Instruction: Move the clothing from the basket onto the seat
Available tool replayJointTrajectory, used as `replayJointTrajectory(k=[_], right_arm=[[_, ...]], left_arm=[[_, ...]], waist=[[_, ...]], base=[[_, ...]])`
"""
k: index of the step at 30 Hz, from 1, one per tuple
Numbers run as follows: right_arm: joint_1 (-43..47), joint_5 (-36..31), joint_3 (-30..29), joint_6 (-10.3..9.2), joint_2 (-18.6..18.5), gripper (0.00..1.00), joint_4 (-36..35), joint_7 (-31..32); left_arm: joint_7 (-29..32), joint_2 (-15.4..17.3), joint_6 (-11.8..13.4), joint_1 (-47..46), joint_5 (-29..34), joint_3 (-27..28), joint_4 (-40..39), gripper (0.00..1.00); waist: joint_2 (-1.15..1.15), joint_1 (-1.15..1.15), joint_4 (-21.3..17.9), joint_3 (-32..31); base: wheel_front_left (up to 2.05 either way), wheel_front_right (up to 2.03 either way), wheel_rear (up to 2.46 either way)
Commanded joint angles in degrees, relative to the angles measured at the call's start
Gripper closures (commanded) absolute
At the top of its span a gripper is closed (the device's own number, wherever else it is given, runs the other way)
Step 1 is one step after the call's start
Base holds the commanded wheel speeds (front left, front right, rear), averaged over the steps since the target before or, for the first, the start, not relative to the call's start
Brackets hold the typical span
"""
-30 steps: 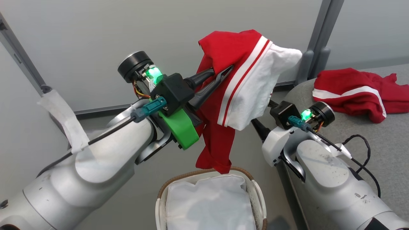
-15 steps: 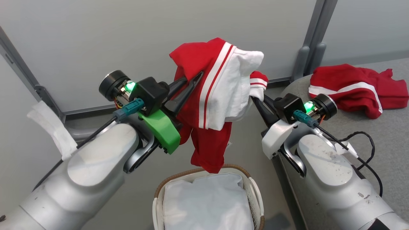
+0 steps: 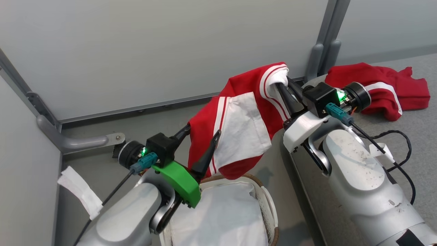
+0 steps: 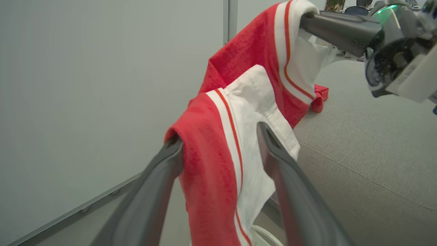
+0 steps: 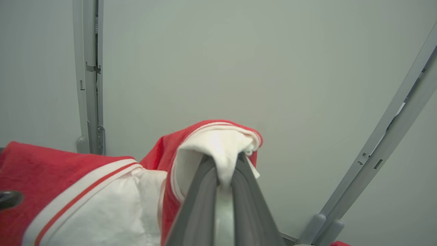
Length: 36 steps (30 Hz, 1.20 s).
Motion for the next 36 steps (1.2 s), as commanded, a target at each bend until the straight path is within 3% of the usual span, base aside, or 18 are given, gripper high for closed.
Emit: replayJointTrajectory(k=[1, 19, 26, 36], right_arm=[[-0.5, -0.2, -0.3, -0.08, -0.1, 1.00, -0.6, -0.1], [-0.6, -1.7, -3.1, -0.08, -2.0, 1.00, -4.0, -0.1], [-0.3, -2.3, -4.4, -0.08, -2.1, 1.00, -3.6, -0.1], [-1.7, -3.1, -7.0, -0.08, -3.2, 1.00, -4.6, -0.1]], left_arm=[[-0.2, -0.7, -0.1, 2.1, 1.1, 1.0, 0.0, 0.00], [-0.1, -6.6, -3.3, 13.8, 9.0, 14.6, 5.6, 0.00], [-0.1, -7.9, -3.9, 14.9, 12.1, 16.4, 5.8, 0.00], [-0.1, -9.1, -4.0, 13.9, 13.8, 16.5, 4.3, 0.00]], waist=[[0.00, 0.00, -0.3, 0.2], [0.00, 0.00, -4.0, 1.1], [0.00, 0.00, -6.9, 1.5], [0.00, 0.00, -14.4, 4.3]], base=[[0.00, 0.00, 0.00], [0.00, 0.00, 0.00], [0.00, 0.00, 0.00], [0.00, 0.00, 0.00]])
